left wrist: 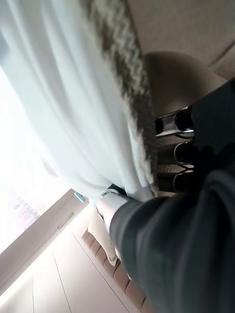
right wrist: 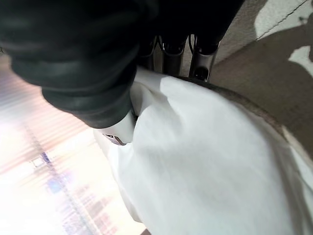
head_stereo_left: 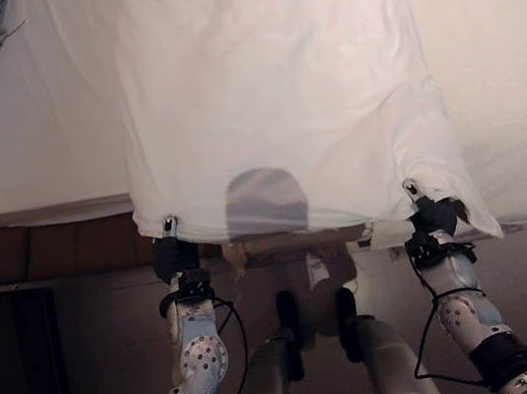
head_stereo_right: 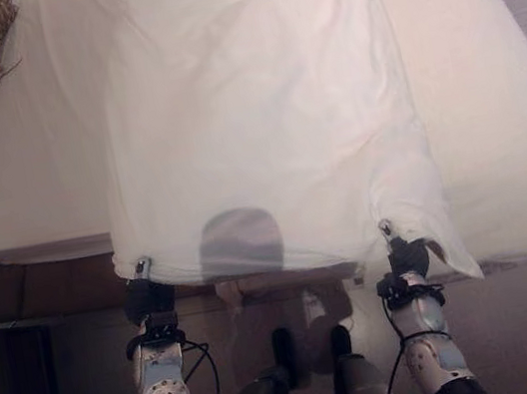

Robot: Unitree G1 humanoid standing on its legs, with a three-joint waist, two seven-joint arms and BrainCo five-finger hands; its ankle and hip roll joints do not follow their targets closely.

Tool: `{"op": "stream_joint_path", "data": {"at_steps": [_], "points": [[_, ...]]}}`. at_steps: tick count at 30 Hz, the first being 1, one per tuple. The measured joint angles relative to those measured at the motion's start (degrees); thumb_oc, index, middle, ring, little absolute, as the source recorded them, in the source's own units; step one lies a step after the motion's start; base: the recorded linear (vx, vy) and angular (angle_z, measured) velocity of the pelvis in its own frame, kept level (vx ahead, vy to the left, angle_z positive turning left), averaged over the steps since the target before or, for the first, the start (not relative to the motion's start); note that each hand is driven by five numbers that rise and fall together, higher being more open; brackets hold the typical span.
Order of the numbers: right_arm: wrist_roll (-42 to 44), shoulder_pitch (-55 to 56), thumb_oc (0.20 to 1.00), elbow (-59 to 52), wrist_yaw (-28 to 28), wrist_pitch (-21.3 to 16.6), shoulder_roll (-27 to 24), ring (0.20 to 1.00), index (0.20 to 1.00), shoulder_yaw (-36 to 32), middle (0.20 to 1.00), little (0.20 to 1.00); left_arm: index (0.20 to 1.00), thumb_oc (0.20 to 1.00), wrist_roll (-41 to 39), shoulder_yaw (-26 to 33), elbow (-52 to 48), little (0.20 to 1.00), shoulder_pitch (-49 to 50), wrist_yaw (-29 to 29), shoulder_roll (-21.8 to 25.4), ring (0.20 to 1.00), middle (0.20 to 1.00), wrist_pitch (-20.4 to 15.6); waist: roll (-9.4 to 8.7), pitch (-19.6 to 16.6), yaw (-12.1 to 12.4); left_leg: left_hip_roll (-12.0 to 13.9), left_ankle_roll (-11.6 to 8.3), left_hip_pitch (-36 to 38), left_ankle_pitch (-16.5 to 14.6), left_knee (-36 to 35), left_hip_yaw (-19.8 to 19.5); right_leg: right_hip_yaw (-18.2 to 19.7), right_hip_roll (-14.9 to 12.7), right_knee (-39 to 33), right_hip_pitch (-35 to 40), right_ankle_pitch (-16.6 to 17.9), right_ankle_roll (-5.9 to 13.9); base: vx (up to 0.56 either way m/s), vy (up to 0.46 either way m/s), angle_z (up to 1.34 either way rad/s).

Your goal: Make the bed

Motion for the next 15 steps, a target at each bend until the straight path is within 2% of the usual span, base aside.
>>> {"op": "stream_joint_path", "data": {"at_steps": [1,2,3,4,6,7,8,9,10,11,12,13,15], "points": [[0.02,-0.05,0.200,0.01,-0.12,-0.08,0.03,0.200,0.200,-0.06,0.200,0.200,0.200,0.200,0.02,-0.02,0.06,0.200,-0.08,0.03,-0.08,0.200,0.200,0.00,-0.01,0.01,0.18,1.98,-0.48,-0.04,-0.21,-0.77,-1.66,-0.15,-0.04,-0.03,-0.15,0.09,0.00,0.01,0.302,-0.26],[0.04,-0.06,0.200,0.12,-0.50,-0.17,0.05,0.200,0.200,-0.07,0.200,0.200,0.200,0.200,0.11,-0.03,0.11,0.200,-0.13,0.09,-0.37,0.200,0.200,-0.03,0.02,0.01,0.20,6.20,-0.91,-0.16,-0.45,-2.16,-3.64,-0.18,-0.10,0.75,-0.46,0.03,0.07,0.01,0.240,-0.15],[0.07,-0.22,0.200,0.49,-0.70,-0.43,0.22,0.200,0.200,-0.21,0.200,0.200,0.200,0.200,0.18,-0.06,0.35,0.200,-0.41,0.12,-0.50,0.200,0.200,-0.04,0.14,-0.07,0.23,7.79,-1.78,-0.03,-0.64,-3.12,-5.42,-0.37,0.02,0.71,-0.68,0.12,0.23,0.01,0.577,-0.08],[0.07,-0.44,0.200,0.66,-1.23,-0.85,0.56,0.200,0.200,-0.48,0.200,0.200,0.200,0.200,0.22,-0.09,0.39,0.200,-0.96,0.16,-0.57,0.200,0.200,-0.03,0.25,-0.14,0.42,11.09,-2.28,0.35,-0.66,-6.48,-6.87,-0.61,0.35,0.89,-1.46,0.05,0.54,0.01,0.332,-0.03],[0.10,-0.95,0.200,0.55,-2.19,-1.13,1.12,0.200,0.200,-1.31,0.200,0.200,0.200,0.200,0.62,-0.20,0.36,0.200,-1.40,0.27,-1.01,0.200,0.200,-0.05,0.97,-0.33,0.33,14.50,-2.74,0.75,-0.23,-10.19,-4.79,-0.56,-0.30,1.39,-2.49,0.11,1.81,-0.02,0.585,-0.02],[0.11,-1.38,0.200,0.62,-2.72,-1.19,1.25,0.200,0.200,-1.38,0.200,0.200,0.200,0.200,0.63,-0.26,0.39,0.200,-2.03,0.30,-1.27,0.200,0.200,-0.07,1.27,-0.32,0.49,14.19,-2.81,0.96,-0.25,-10.51,-4.62,-0.06,-0.68,1.43,-2.58,0.40,2.63,0.00,0.604,0.05],[0.10,-1.62,0.200,0.15,-3.55,-1.54,1.31,0.200,0.200,-2.62,0.200,0.200,0.200,0.200,0.60,-1.47,1.06,0.200,-2.64,0.37,-1.66,0.200,0.200,-0.14,1.70,-0.43,0.27,10.82,-1.93,1.31,0.38,-9.96,-3.74,-0.39,-2.84,1.39,-2.62,0.50,4.05,0.03,0.394,0.11],[0.10,-1.32,0.200,0.12,-4.02,-1.68,1.20,0.200,0.200,-3.28,0.200,0.200,0.200,0.200,0.58,-2.31,1.05,0.200,-2.90,0.37,-1.89,0.200,0.200,-0.15,2.42,-0.85,0.10,9.00,-0.92,1.63,1.09,-9.71,-3.26,-0.32,-3.67,1.29,-2.59,0.54,5.20,0.11,0.877,0.17],[0.03,-1.23,0.200,0.18,-4.61,-2.07,1.09,0.200,0.200,-3.96,0.200,0.200,0.200,0.200,0.57,-3.77,1.00,0.200,-2.48,0.34,-1.83,0.200,0.200,-0.22,4.31,-1.58,-0.76,6.23,-3.35,2.87,1.71,-8.58,-0.58,-0.15,-4.95,1.83,-2.33,0.50,7.40,0.12,0.897,0.30],[0.09,-1.02,0.200,-1.14,-5.36,-2.25,1.46,0.200,0.200,-4.91,0.200,0.200,0.200,0.200,0.57,-4.82,1.67,0.200,-3.41,0.34,-1.70,0.200,0.200,-0.08,4.17,-1.42,-1.21,3.22,-2.72,2.03,2.34,-6.69,-0.62,0.71,-7.70,1.54,-2.20,0.84,8.75,0.12,0.866,0.08],[0.09,-0.15,0.200,-2.61,-5.69,-2.34,2.06,0.200,0.200,-6.15,0.200,0.200,0.200,0.200,0.58,-6.26,1.65,0.200,-2.62,0.21,-1.62,0.200,0.200,-0.08,4.36,-1.60,-0.73,0.58,0.57,2.69,1.17,-5.18,1.76,2.46,-10.42,-1.37,-1.14,2.97,11.35,0.05,0.544,-0.37],[0.06,-1.15,0.200,-2.34,-5.65,-2.38,2.04,0.200,0.200,-5.74,0.200,0.200,0.200,0.200,0.59,-6.21,1.57,0.200,-1.06,-0.06,-1.36,0.200,0.200,-0.18,4.86,-1.91,-0.62,0.03,1.94,3.66,-0.25,-5.54,4.45,1.55,-11.63,-3.56,-0.35,4.87,10.91,0.02,0.340,-0.86],[0.03,-1.45,0.200,-2.53,-5.13,-2.18,1.63,0.200,0.200,-4.68,0.200,0.200,0.200,0.200,0.63,-5.51,1.56,0.200,0.74,-0.75,-0.73,0.200,0.200,-0.14,5.30,-2.12,0.59,-1.89,5.11,3.27,-2.88,-3.12,7.29,0.05,-13.45,-7.95,1.53,8.71,9.72,0.01,0.289,-0.89]]}}
